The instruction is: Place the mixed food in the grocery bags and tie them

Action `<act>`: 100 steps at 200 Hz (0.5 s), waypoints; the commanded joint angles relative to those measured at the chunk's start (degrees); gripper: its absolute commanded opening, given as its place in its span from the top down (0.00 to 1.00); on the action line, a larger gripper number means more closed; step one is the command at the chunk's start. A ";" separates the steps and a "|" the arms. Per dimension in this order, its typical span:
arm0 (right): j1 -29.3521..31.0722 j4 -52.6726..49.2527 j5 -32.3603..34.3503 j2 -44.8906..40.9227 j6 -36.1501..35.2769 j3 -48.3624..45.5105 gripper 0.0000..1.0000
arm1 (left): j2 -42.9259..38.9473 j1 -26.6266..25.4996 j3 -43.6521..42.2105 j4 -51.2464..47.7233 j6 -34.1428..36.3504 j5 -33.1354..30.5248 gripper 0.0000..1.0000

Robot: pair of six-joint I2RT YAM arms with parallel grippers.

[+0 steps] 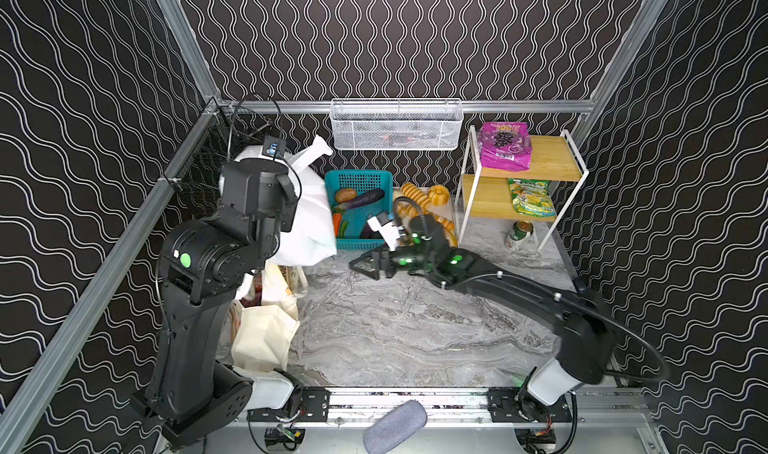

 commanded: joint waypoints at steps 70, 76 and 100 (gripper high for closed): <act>8.93 10.93 -8.76 32.00 9.02 34.51 0.14 | 1.39 6.23 -1.18 2.73 4.38 1.52 1.00; 9.13 11.75 -8.86 33.34 9.52 35.77 0.14 | 1.44 6.82 -1.34 2.70 4.21 2.41 1.00; 9.61 13.80 -10.58 37.94 11.78 39.35 0.26 | 1.09 8.96 -2.81 3.75 3.78 4.82 1.00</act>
